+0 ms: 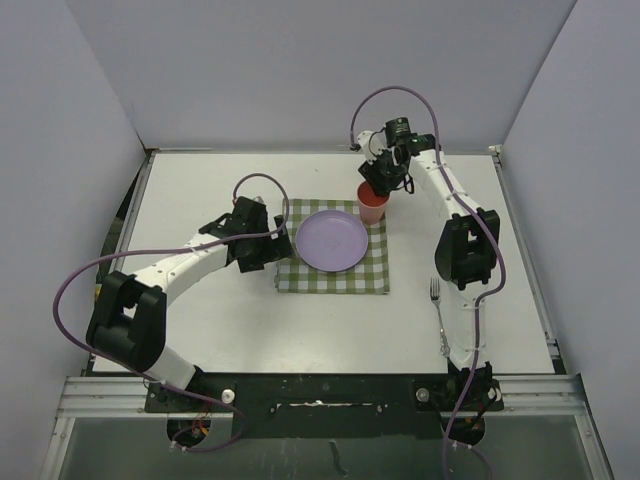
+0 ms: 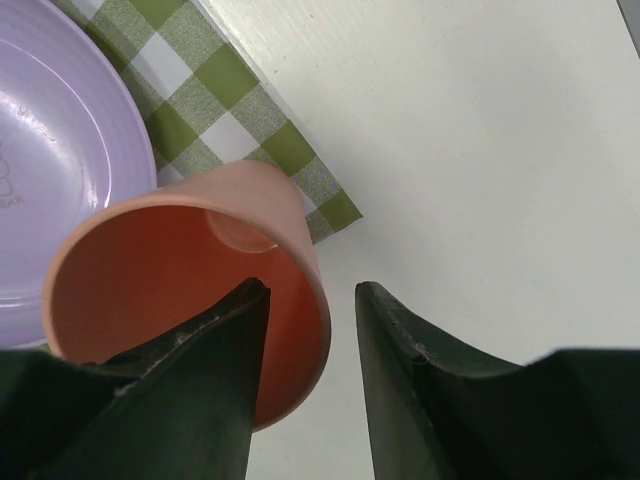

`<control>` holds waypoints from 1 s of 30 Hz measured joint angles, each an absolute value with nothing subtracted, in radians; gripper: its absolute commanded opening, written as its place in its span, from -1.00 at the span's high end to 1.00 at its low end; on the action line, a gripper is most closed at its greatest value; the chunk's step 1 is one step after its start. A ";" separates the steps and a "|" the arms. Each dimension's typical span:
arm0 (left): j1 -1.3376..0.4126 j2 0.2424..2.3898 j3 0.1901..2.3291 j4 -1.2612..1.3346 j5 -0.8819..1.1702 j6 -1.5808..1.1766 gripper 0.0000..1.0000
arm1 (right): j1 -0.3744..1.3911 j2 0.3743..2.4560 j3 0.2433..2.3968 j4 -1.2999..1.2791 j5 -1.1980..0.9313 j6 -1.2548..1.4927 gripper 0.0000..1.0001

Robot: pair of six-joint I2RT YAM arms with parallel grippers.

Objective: Set the dinner table for one person
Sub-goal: Place the cup on the napkin.

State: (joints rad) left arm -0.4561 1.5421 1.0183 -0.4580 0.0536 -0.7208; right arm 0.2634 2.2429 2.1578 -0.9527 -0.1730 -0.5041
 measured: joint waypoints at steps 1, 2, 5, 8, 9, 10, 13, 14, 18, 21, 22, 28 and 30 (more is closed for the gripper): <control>-0.456 1.542 1.018 -0.458 0.055 -0.721 -0.96 | 0.265 2.243 2.158 -0.952 -0.173 -0.504 0.17; -0.456 1.543 1.018 -0.458 0.057 -0.720 -0.96 | 0.266 2.243 2.158 -0.952 -0.173 -0.504 0.17; -0.456 1.543 1.018 -0.458 0.060 -0.720 -0.96 | 0.268 2.243 2.158 -0.952 -0.173 -0.504 0.18; -0.456 1.543 1.018 -0.458 0.061 -0.720 -0.96 | 0.268 2.243 2.158 -0.951 -0.173 -0.504 0.21; -0.456 1.544 1.018 -0.458 0.061 -0.720 -0.96 | 0.268 2.243 2.157 -0.951 -0.173 -0.504 0.21; -0.456 1.543 1.018 -0.458 0.062 -0.720 -0.96 | 0.268 2.243 2.154 -0.949 -0.174 -0.504 0.22; -0.455 1.543 1.018 -0.457 0.062 -0.720 -0.96 | 0.268 2.243 2.137 -0.942 -0.175 -0.504 0.22; -0.455 1.543 1.018 -0.457 0.062 -0.720 -0.96 | 0.268 2.243 2.132 -0.942 -0.175 -0.504 0.22; -0.453 1.543 1.018 -0.454 0.065 -0.720 -0.96 | 0.267 2.243 2.113 -0.921 -0.176 -0.504 0.22; -0.450 1.545 1.018 -0.451 0.066 -0.720 -0.96 | 0.266 2.243 2.109 -0.909 -0.176 -0.505 0.28; -0.450 1.547 1.018 -0.450 0.066 -0.720 -0.96 | 0.265 2.243 2.109 -0.905 -0.176 -0.505 0.31; -0.450 1.552 1.018 -0.450 0.070 -0.720 -0.96 | 0.251 2.242 2.109 -0.894 -0.176 -0.509 0.33; -0.450 1.552 1.018 -0.449 0.070 -0.720 -0.96 | 0.247 2.242 2.109 -0.891 -0.177 -0.508 0.30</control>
